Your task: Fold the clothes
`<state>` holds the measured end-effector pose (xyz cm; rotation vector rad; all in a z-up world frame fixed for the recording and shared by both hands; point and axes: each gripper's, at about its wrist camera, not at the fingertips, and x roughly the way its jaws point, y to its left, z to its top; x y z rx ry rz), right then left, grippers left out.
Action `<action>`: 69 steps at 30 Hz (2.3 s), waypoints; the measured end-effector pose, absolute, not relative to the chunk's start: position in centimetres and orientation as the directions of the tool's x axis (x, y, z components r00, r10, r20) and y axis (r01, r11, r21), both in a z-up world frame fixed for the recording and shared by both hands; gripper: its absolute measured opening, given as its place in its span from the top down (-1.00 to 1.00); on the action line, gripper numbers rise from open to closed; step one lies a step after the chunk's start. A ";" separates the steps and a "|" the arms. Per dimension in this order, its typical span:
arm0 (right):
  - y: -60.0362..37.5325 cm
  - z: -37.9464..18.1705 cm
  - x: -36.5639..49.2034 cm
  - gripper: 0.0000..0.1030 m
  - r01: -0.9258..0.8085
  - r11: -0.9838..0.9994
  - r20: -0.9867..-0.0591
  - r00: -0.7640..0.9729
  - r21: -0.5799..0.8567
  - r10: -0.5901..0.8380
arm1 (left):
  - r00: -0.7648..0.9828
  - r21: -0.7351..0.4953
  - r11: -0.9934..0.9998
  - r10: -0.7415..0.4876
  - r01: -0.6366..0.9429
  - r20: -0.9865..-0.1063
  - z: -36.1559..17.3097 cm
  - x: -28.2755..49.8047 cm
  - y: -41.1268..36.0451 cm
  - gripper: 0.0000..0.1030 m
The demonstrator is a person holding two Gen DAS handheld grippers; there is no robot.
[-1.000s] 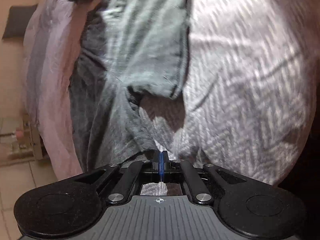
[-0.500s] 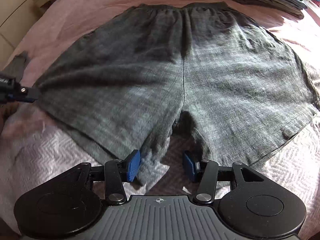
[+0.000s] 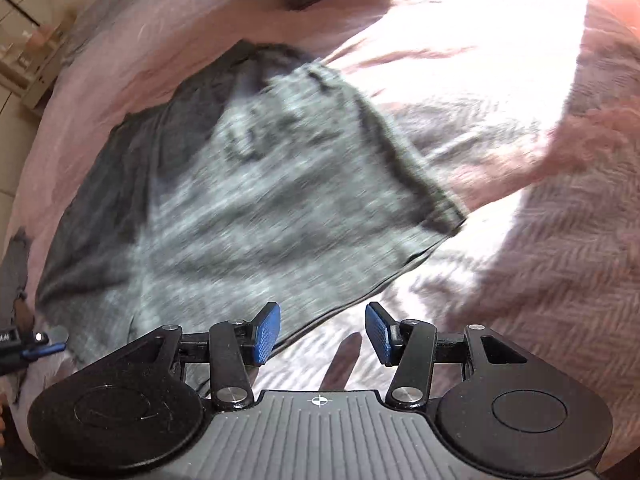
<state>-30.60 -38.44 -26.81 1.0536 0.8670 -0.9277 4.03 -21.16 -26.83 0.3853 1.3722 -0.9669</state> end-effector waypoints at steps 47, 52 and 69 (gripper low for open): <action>-45.3 -23.5 -13.9 0.95 0.906 0.414 -0.918 0.087 -0.088 -0.386 | -0.183 -0.358 0.493 -0.367 0.793 -0.912 -28.1 16.2 -27.0 0.30; -37.7 -20.8 -1.2 0.95 0.871 0.483 -0.871 0.165 -0.091 -0.463 | -0.203 -0.378 0.465 -0.383 0.801 -0.901 -26.5 22.1 -25.1 0.30; -25.7 -26.4 3.3 -0.75 0.884 0.467 -0.883 0.230 0.014 -0.410 | -0.327 -0.454 0.425 -0.340 0.783 -0.882 -28.2 26.6 -20.9 0.29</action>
